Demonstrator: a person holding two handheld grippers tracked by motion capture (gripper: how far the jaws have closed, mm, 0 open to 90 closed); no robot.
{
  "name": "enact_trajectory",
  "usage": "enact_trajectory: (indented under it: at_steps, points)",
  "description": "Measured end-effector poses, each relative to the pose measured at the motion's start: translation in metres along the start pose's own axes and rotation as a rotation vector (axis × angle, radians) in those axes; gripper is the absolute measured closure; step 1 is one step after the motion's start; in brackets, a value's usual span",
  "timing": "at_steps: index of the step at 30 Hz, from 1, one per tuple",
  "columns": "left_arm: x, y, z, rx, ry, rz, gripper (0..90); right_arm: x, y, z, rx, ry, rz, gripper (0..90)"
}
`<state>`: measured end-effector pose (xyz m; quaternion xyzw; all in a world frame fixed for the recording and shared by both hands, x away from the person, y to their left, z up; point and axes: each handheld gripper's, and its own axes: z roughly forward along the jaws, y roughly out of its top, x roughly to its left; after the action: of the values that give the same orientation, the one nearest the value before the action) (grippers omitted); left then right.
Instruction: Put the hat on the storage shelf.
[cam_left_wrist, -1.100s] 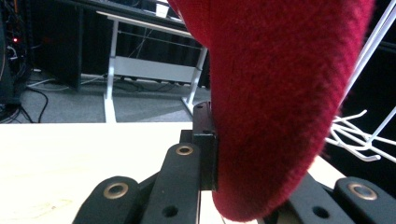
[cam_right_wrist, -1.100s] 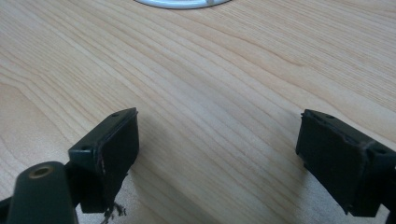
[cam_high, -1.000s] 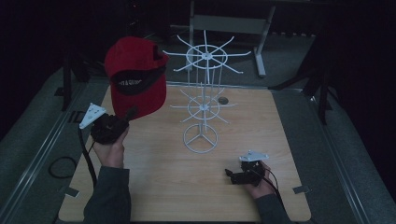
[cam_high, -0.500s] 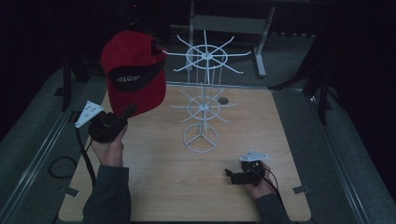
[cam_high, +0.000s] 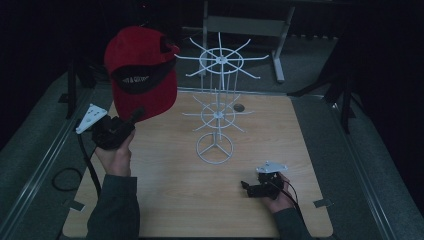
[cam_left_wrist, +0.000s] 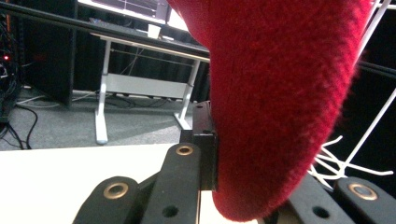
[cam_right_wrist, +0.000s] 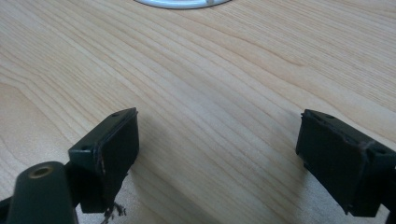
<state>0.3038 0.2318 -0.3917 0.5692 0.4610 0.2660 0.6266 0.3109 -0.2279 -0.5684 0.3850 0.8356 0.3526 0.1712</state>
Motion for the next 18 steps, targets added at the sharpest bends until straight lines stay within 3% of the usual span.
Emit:
enact_trajectory:
  at_steps: [18]
  points:
    - [-0.007, 0.01, -0.004, -0.019, -0.016, 0.004, 85.2, 0.0, 0.0, 0.0, 0.0, 0.0, 0.0, 13.1]
